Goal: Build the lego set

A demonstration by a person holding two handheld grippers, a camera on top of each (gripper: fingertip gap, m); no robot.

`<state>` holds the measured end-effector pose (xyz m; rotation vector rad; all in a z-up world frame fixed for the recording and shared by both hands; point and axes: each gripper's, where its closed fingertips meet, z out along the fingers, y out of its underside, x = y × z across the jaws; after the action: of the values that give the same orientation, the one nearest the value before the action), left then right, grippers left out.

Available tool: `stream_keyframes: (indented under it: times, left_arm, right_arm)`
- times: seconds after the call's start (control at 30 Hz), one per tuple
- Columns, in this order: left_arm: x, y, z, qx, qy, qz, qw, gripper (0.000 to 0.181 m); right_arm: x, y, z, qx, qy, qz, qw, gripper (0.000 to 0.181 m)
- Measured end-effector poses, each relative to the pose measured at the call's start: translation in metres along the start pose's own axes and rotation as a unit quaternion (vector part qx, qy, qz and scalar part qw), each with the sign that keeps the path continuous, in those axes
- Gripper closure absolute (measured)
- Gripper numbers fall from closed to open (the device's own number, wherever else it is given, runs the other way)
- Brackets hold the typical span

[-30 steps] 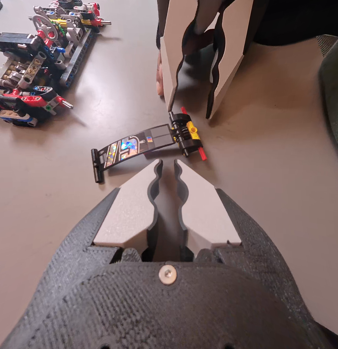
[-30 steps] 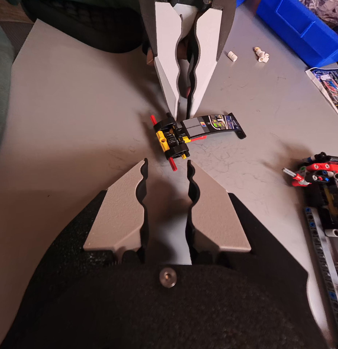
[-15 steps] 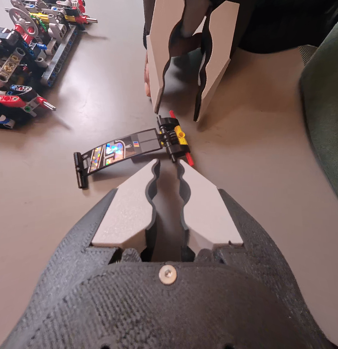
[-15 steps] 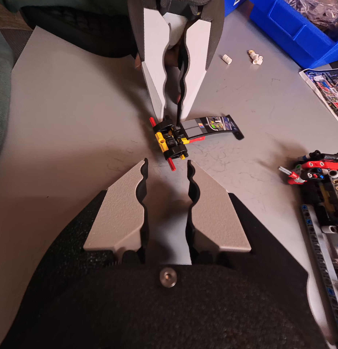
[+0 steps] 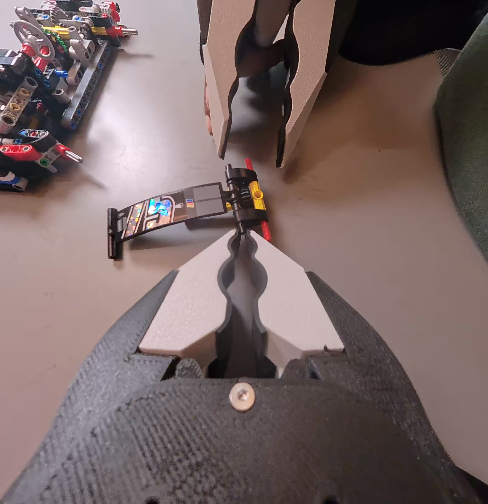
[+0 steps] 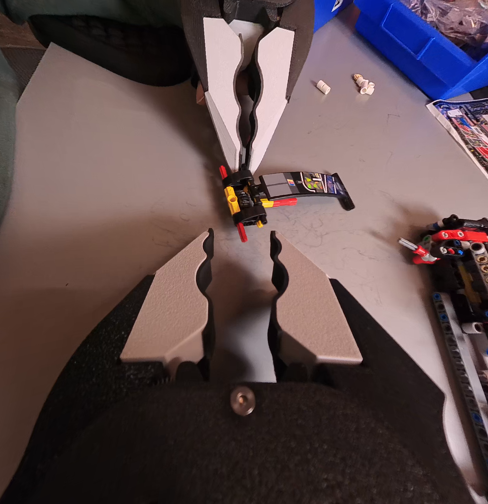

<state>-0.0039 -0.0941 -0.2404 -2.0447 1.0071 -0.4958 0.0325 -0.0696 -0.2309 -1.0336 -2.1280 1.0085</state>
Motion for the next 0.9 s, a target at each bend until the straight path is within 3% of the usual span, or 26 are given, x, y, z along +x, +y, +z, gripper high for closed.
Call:
stream_keyframes:
  times: [0.4,0.53,0.9]
  left_arm:
    - [0.023,-0.001,0.001,0.004,0.055,0.028,0.998,0.179]
    - [0.023,-0.001,0.001,0.003,0.055,0.03,0.998,0.179]
    - [0.019,0.0,0.0,0.002,0.041,0.038,0.998,0.18]
  right_arm:
    - [-0.005,-0.006,-0.003,0.02,-0.015,0.001,1.0,0.142]
    - [-0.012,-0.014,-0.006,0.041,-0.037,0.007,0.998,0.142]
    - [-0.02,-0.005,-0.001,0.01,-0.053,-0.003,0.999,0.147]
